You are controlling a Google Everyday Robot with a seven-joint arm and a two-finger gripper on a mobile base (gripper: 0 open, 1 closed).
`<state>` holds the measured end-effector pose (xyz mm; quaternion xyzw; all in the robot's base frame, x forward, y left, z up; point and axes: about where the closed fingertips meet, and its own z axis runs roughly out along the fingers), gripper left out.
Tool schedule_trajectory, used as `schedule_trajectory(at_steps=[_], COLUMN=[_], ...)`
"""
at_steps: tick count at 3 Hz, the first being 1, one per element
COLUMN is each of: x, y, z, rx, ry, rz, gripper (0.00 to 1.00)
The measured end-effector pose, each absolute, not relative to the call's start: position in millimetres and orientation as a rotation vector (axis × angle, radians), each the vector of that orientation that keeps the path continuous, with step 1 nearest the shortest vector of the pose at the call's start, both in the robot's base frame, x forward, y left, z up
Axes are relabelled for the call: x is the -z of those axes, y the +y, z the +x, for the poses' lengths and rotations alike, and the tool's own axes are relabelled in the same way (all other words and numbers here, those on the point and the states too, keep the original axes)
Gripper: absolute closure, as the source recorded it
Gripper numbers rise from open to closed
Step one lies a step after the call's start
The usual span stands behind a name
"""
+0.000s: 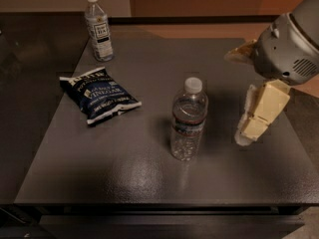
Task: Move water bottle near blue plastic bottle
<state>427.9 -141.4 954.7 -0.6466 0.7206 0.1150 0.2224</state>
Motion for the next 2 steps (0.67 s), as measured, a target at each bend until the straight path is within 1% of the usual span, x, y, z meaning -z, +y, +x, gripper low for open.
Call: schedule_trajectory(at_steps=[2], x=[-946.8], y=[-82.8], z=[418.0], rx=[-0.542], ry=[1.84], rz=[-1.832], gripper=[0.0])
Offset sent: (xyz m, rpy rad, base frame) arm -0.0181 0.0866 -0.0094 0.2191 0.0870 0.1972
